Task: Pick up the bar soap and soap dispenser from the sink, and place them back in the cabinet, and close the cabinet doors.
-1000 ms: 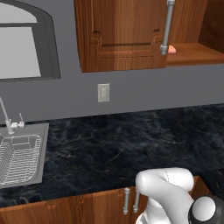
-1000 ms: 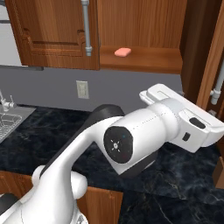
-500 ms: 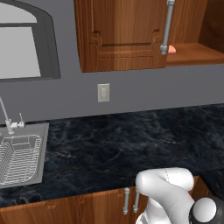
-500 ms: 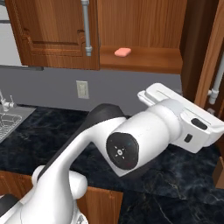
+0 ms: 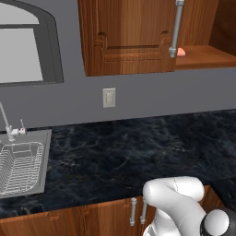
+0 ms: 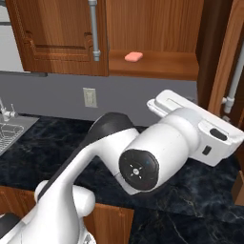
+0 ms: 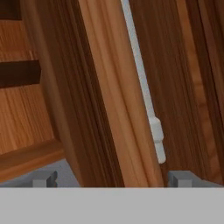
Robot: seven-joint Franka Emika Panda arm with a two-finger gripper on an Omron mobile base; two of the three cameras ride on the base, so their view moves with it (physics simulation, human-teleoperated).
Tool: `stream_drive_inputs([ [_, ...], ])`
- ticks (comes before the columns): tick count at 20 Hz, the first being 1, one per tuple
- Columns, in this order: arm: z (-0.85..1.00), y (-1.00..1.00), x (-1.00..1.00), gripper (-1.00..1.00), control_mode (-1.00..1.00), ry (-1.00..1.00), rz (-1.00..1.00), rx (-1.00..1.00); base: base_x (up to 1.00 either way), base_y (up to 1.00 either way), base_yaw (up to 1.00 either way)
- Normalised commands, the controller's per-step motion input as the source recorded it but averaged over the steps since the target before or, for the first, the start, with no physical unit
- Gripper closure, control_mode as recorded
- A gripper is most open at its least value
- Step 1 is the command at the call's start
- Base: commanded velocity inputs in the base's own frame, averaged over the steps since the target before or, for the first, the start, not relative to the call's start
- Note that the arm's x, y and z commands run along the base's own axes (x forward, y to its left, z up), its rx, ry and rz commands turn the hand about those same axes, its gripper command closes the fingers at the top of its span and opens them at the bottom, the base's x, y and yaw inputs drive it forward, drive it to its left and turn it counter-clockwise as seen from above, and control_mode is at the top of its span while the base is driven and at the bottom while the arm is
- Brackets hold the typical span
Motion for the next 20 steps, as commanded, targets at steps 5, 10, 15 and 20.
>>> stream_drive_inputs([
  [5, -0.10, 0.19, 0.19, -1.00, -1.00, 0.11, 0.05, 0.00, 0.00, 0.00, 0.00],
  [10, -0.14, 0.25, 0.17, -1.00, -1.00, 0.08, 0.04, 0.00, 0.00, 0.00, 0.00],
  [15, -0.11, 0.32, 0.17, -1.00, -1.00, 0.00, 0.03, 0.00, 0.00, 0.00, 0.00],
  [20, -0.07, 0.33, 0.20, -1.00, -1.00, 0.00, 0.03, 0.00, 0.00, 0.00, 0.00],
])
